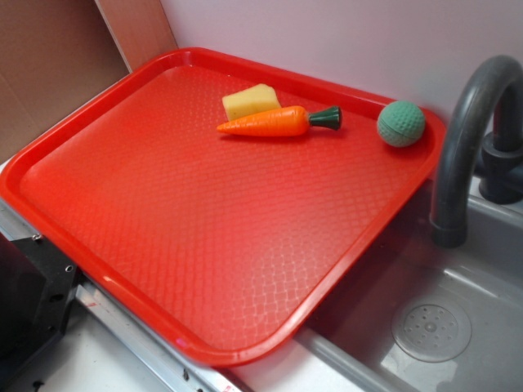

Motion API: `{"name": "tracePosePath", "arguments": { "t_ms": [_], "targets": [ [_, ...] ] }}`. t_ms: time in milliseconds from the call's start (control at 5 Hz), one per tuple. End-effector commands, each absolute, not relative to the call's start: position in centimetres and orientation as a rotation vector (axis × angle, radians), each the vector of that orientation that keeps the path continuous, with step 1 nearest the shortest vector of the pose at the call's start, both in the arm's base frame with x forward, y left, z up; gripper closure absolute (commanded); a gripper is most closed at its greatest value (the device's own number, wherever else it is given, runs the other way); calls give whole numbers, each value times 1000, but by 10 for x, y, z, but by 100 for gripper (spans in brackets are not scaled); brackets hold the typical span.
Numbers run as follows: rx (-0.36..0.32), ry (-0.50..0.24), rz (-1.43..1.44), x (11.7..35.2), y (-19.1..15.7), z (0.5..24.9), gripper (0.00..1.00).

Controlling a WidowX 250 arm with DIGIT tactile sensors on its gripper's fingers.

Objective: Grab the carrot.

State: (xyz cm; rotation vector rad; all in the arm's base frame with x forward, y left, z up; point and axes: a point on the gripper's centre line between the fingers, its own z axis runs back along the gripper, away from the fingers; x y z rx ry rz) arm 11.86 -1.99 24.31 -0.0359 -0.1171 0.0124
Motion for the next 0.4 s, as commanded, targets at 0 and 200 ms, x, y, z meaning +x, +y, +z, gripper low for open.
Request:
{"name": "tracePosePath", "arguments": {
  "t_ms": [0,200],
  "targets": [
    [-36,-117,12,119,-20,243,0],
    [-19,-114,-84,128,-18,233,0]
  ]
}}
